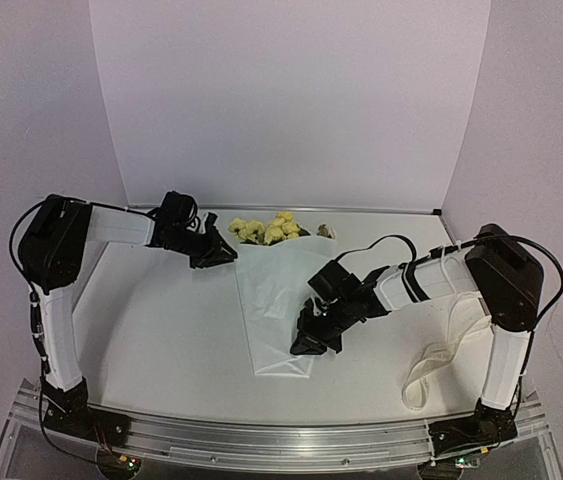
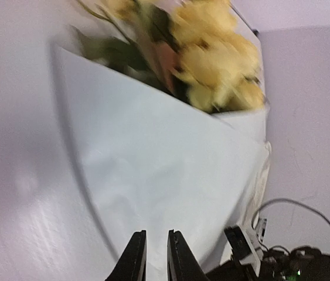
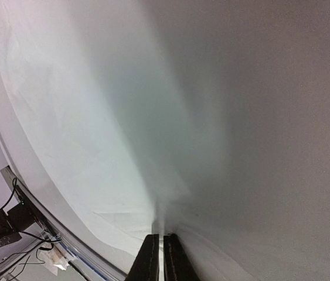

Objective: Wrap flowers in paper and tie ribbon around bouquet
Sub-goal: Press the fold line on the folded wrapping paper.

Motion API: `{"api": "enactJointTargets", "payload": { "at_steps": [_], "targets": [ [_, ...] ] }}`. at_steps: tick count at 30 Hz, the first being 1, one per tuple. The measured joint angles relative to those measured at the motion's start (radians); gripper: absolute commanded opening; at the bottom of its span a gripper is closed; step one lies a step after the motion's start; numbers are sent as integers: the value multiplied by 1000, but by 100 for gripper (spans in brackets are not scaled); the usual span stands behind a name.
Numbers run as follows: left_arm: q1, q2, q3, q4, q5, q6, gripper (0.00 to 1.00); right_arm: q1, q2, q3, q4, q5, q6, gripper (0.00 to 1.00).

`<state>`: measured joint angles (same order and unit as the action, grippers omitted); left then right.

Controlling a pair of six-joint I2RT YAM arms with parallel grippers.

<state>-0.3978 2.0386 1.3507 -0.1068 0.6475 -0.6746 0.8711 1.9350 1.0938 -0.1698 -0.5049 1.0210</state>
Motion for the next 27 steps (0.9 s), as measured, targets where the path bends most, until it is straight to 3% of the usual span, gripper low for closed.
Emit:
{"api": "enactJointTargets", "payload": {
  "at_steps": [4,9,17,27],
  "targets": [
    [-164,-158,-174,37,18,-6,13,0,-7,0,-12,14,-6,4],
    [-310,-200,-314,66,67,-4,10,0,-17,0,-34,32,-19,4],
    [-389,-138,-354,99,95,-7,9,0,-30,0,-57,49,-32,4],
    [-394,-79,-378,108,64,-30,8,0,-95,-39,-84,78,-59,5]
  ]
}}
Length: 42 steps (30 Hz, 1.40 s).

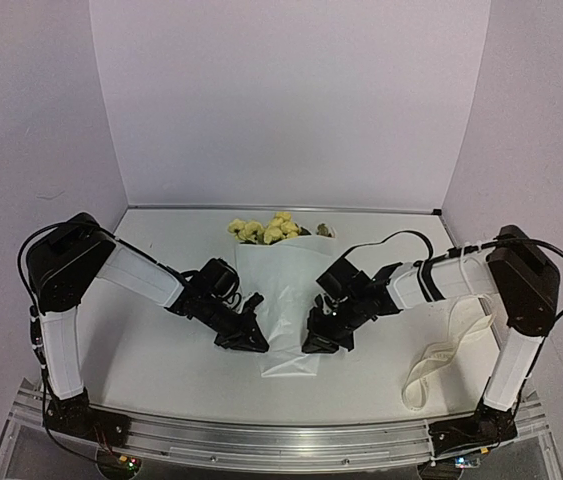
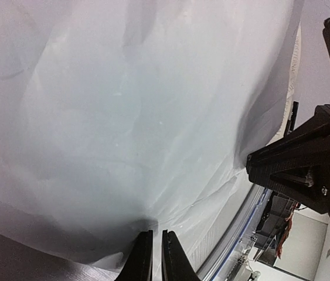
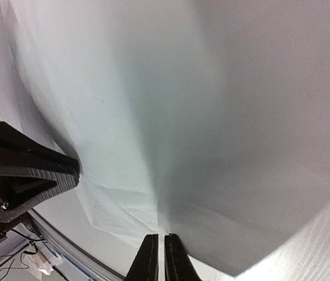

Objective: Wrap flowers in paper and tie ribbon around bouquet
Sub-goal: Press the fold line on the folded wrapping paper.

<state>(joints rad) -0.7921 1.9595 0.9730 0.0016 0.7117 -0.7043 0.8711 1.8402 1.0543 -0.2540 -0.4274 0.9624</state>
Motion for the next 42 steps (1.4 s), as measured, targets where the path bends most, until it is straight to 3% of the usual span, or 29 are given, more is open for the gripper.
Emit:
{"api": "enactJointTargets", "payload": {
  "at_steps": [19,33,42],
  "targets": [
    [1,4,0,6,1,-3,8,-5,15,-34,3,28,-10,4],
    [1,4,5,-2,-6,-2,8,-87,35,-110,197,-122,189,4],
    [1,2,31,-37,-22,16,14,-90,19,-127,216,-119,185,5]
  ]
}}
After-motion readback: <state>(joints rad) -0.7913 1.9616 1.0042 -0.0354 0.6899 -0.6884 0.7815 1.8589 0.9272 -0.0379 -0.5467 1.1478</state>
